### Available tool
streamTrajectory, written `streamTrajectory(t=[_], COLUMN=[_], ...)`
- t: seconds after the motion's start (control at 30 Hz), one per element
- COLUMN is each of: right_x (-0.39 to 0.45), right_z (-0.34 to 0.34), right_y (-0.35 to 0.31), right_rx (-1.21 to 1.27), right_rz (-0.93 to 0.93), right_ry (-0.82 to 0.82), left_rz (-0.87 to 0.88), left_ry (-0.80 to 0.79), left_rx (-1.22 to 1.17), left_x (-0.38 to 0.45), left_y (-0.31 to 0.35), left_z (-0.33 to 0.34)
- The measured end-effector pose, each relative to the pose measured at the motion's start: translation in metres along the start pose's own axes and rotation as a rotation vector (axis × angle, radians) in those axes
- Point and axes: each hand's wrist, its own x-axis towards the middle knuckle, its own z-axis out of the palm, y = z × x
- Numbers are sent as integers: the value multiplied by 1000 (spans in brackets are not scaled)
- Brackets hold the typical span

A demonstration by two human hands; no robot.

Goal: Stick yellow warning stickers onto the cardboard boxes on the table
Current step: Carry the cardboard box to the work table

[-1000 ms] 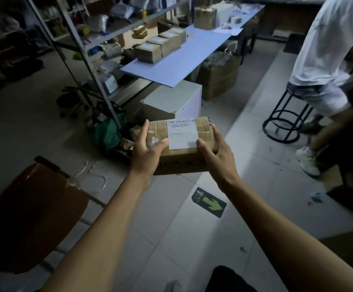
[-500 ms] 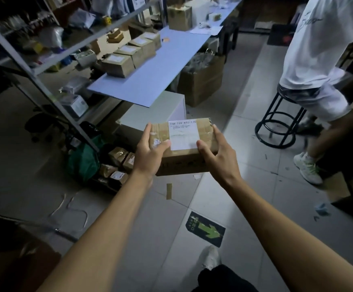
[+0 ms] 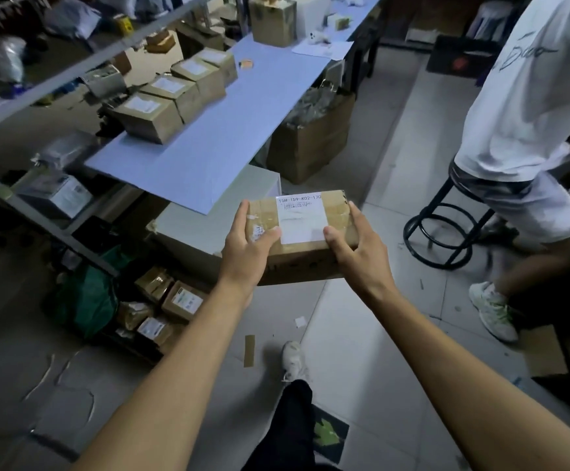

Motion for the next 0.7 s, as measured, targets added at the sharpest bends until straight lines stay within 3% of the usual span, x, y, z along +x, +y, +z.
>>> streamTrajectory(t=[0.37, 0.7], right_x=[231, 410], right_z=[31, 40], right_y=[-27, 1], right_rx=[24, 52], right_rz=[40, 79], right_ry=[35, 32], left_rz=[40, -8], left_ry=[-57, -60], left_rx=[36, 31], left_x=[238, 414], left_y=[56, 66], left_z=[30, 90])
